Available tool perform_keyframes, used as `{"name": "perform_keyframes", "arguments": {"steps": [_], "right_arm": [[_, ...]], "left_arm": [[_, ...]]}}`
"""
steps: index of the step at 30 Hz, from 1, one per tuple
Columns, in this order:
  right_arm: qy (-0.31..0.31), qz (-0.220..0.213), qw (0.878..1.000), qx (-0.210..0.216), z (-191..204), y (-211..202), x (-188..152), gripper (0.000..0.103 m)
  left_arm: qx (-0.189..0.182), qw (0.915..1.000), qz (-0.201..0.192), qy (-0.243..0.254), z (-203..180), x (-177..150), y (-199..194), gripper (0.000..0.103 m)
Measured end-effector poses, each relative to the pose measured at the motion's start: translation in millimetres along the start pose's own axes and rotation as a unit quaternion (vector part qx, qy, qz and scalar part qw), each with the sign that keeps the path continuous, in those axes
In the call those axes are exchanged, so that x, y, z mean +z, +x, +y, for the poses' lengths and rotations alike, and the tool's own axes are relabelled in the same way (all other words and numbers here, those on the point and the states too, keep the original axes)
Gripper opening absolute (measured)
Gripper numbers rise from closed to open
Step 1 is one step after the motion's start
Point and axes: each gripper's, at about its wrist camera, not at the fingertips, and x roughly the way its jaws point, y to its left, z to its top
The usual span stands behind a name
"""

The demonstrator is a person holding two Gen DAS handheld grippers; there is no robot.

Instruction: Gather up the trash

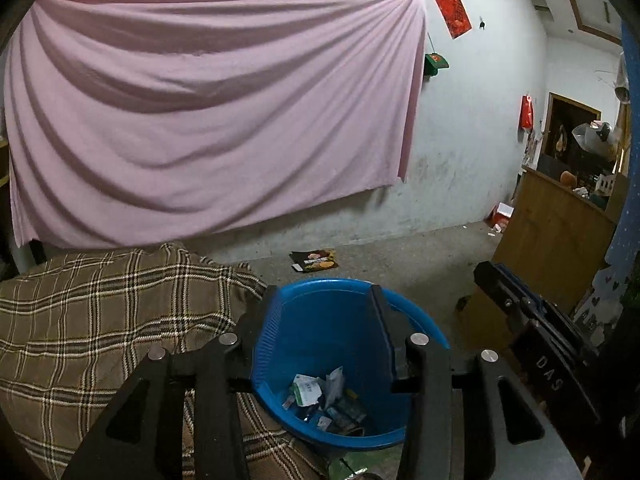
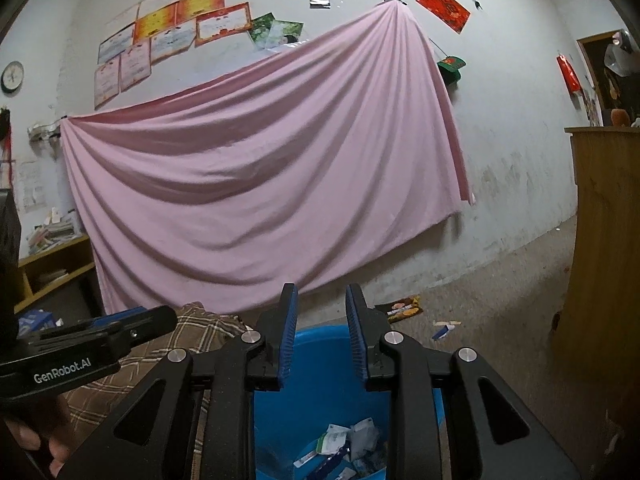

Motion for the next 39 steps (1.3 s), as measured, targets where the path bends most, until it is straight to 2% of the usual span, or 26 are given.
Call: {"name": "perform_keyframes", "arguments": {"steps": [6,12,22,24,25,26,27,29,30,33,39], "right_arm": [[0.001,-0.001,1.000,-0.003,0,0,1,0.030],[-0.002,-0.001,1.000,-0.004,-1,0,-1,0.032],[-0.002,-0.010,1.000,-0.009,-1,-2,3,0.052],[-0.001,-0.012,1.000,-0.015,-1,-4,5,0.061],[0.001,-0.017,1.000,-0.019,0,-7,5,0.073],[0.003,-0.026,0.999,-0.022,0,-11,7,0.080],[0.004,-0.035,0.999,-0.024,1,-16,8,0.081],[0.004,-0.044,0.999,-0.024,4,-22,12,0.086],[0.003,-0.047,0.999,-0.024,6,-25,13,0.088],[-0.001,-0.056,0.998,-0.023,15,-36,16,0.102],[-0.019,-0.068,0.997,-0.006,47,-61,22,0.103]], "left_arm": [[0.005,1.0000,-0.005,-0.006,5,4,-5,0.043],[0.009,0.9999,-0.009,-0.007,7,3,-10,0.043],[0.023,0.9994,-0.020,-0.016,19,5,-27,0.054],[0.028,0.9991,-0.027,-0.018,22,6,-34,0.071],[0.030,0.9987,-0.034,-0.022,25,6,-40,0.076],[0.034,0.9983,-0.042,-0.025,27,8,-43,0.085],[0.038,0.9976,-0.051,-0.028,28,8,-49,0.092],[0.047,0.9960,-0.068,-0.033,32,10,-62,0.099],[0.050,0.9954,-0.074,-0.033,34,10,-66,0.099],[0.060,0.9941,-0.085,-0.030,42,9,-85,0.099],[0.080,0.9910,-0.102,-0.034,60,-5,-127,0.101]]}}
